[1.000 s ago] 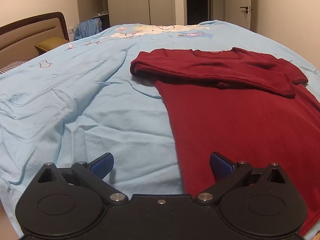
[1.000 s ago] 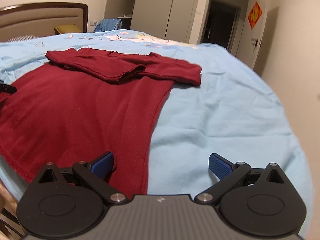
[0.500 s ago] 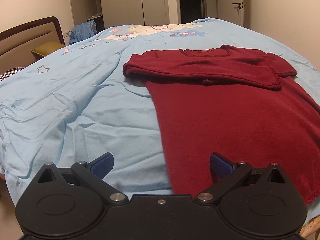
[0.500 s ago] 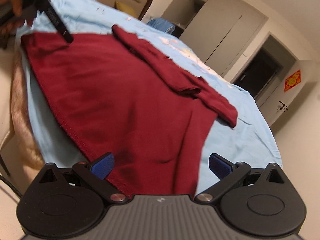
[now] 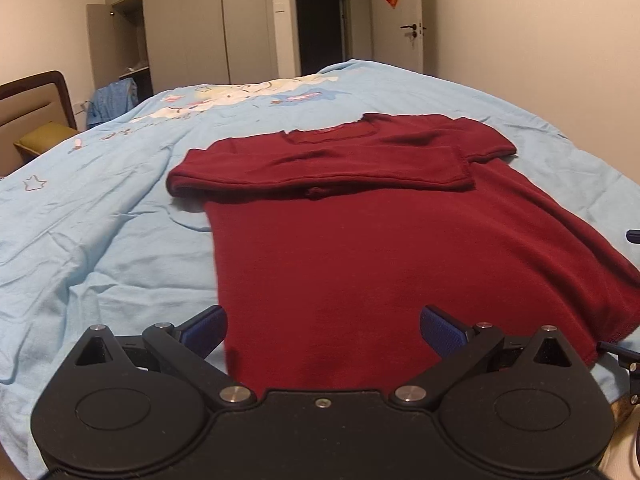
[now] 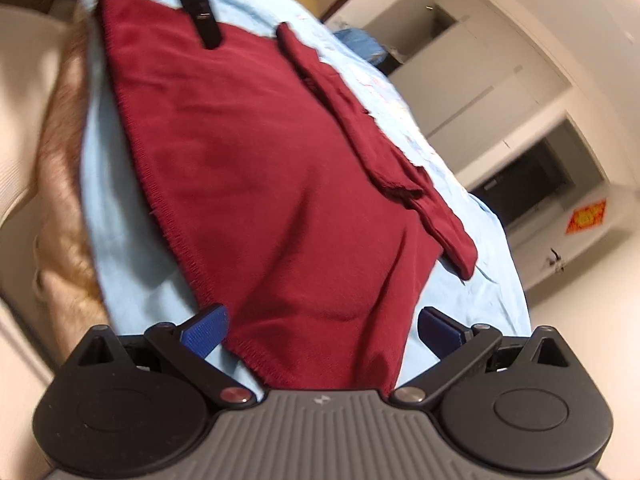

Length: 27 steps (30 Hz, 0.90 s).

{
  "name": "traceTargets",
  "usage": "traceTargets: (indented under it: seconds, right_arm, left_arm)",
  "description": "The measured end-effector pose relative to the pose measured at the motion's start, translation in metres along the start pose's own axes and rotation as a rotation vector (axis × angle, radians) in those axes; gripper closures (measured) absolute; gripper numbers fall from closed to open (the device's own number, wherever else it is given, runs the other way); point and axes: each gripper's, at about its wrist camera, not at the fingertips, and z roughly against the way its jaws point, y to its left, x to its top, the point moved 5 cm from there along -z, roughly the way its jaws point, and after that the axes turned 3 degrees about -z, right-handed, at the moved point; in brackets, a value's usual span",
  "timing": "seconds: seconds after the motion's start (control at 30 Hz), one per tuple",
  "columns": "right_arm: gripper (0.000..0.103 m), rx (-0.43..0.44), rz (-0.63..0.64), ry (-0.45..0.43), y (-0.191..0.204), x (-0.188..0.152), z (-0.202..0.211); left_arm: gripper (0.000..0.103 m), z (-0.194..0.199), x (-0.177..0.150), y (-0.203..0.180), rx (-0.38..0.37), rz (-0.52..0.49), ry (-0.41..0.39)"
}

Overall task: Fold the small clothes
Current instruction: 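Move both open tools over the sweater toward its hem, then close the right tool on the sweater hem while the left tool closes on the hem too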

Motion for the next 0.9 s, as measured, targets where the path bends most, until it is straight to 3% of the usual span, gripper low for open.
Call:
traceTargets:
  seconds: [0.27, 0.47, 0.53, 0.63, 0.7, 0.77, 0.9]
  right_arm:
    - [0.0, -0.017, 0.047, 0.02, 0.016, -0.004, -0.004]
    - [0.005, -0.066, 0.11, -0.05, 0.023, 0.003, 0.001]
    - [0.014, -0.051, 0.082, -0.072, 0.02, 0.005, 0.005]
    - [0.037, -0.018, 0.035, -0.099, 0.012, 0.009, 0.01]
    - [0.062, 0.012, -0.011, -0.119, 0.007, 0.012, 0.013]
    - [0.075, 0.048, -0.07, -0.13, 0.0, 0.016, 0.015]
    - [0.086, 0.092, -0.157, -0.141, -0.014, 0.02, 0.009]
  left_arm:
    - [0.001, -0.002, -0.001, -0.007, -0.019, -0.027, 0.007]
    - [0.001, 0.001, 0.0, -0.007, -0.028, -0.033, -0.001]
    - [0.001, 0.003, 0.0, -0.008, -0.037, -0.031, -0.004]
    - [0.001, 0.01, -0.001, -0.011, -0.058, -0.029, -0.034]
    - [0.001, 0.019, 0.0, -0.013, -0.077, -0.031, -0.089]
    - [0.001, 0.027, 0.001, -0.019, -0.105, -0.044, -0.128]
    - [0.001, 0.036, 0.0, -0.033, -0.149, -0.097, -0.169]
